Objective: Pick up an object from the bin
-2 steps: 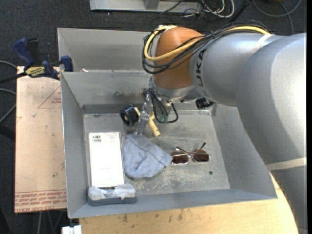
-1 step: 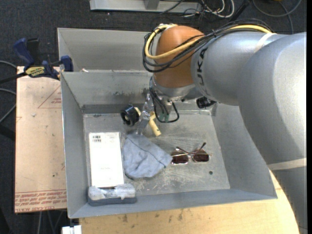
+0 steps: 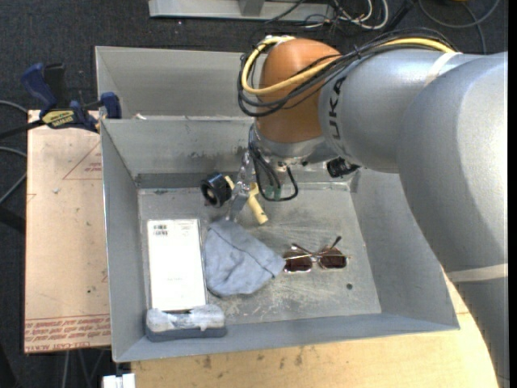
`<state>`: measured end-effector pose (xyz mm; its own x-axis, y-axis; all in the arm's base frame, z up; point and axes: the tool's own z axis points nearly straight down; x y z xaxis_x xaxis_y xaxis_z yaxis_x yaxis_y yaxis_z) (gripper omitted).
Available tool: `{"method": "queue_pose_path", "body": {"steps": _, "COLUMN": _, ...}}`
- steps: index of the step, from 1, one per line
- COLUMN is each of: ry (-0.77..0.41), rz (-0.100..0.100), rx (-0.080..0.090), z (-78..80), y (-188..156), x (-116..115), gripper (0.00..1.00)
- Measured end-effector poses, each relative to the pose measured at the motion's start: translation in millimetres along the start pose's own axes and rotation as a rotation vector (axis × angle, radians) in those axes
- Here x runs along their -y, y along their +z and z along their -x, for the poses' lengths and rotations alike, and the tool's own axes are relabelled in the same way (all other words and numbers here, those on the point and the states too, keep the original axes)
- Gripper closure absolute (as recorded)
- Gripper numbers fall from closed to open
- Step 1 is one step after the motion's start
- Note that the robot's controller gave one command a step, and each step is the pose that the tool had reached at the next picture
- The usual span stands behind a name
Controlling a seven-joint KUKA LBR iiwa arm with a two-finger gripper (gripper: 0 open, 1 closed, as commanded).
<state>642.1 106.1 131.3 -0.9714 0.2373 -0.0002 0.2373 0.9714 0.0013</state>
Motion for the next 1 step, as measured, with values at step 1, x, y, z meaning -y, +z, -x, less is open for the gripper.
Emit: {"method": "queue_pose_path", "body": {"steps": 1, "ry": 0.0, "rz": 0.0, "rx": 0.0, "z": 0.2, "y": -7.3, "x": -0.1, "gripper": 1.0}}
